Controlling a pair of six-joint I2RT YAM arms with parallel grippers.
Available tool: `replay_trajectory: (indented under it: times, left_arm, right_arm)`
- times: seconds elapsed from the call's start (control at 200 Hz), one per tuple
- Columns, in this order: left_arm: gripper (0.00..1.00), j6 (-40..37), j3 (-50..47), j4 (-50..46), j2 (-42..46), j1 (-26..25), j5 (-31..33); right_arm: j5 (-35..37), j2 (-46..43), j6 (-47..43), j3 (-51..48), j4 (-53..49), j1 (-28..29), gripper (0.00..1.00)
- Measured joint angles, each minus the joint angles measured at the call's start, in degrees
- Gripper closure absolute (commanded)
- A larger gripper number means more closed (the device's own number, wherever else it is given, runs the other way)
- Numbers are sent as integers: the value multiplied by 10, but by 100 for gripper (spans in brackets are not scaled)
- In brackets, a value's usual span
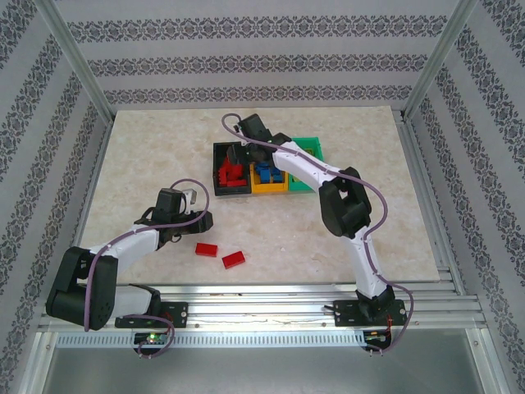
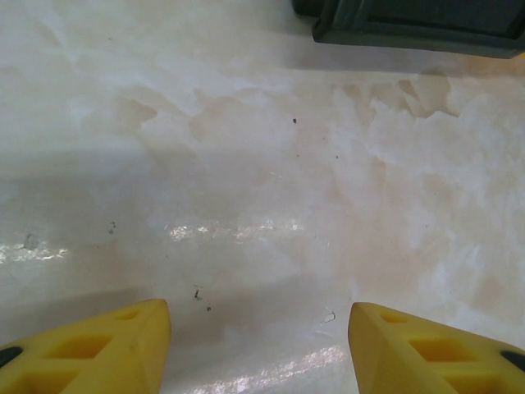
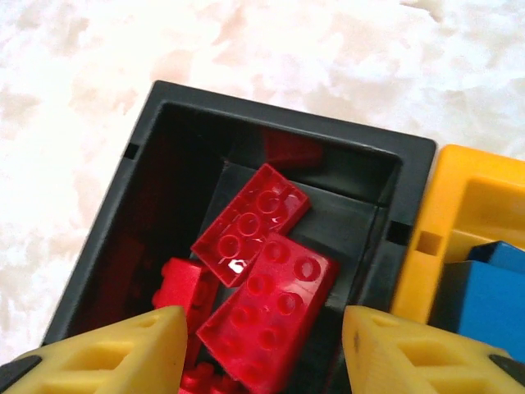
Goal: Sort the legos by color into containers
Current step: Place the lego in the container, then pick up the lego from the bottom-center of the table.
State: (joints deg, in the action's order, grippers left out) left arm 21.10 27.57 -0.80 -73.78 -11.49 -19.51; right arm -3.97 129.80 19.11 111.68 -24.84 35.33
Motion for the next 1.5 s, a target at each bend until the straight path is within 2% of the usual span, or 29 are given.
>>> replay_trajectory:
  times: [0.245, 0.695, 1.049, 1.294, 1.499]
  left_arm:
    - [40, 0, 0, 0, 0, 0, 0]
    - [40, 0, 0, 0, 0, 0, -5]
    - [40, 0, 0, 0, 0, 2, -7]
    - [40, 0, 0, 0, -1, 3, -11]
    - [40, 0, 0, 0, -5, 3, -11]
  right_arm:
    - [1, -42, -3, -67, 5, 10, 44]
    - [20, -233, -22, -294, 30, 70, 42]
    - [52, -301, -28, -442, 47, 132, 42]
    - [77, -325, -29, -490, 43, 212, 42]
    - [64, -340, -72, -493, 20, 231, 41]
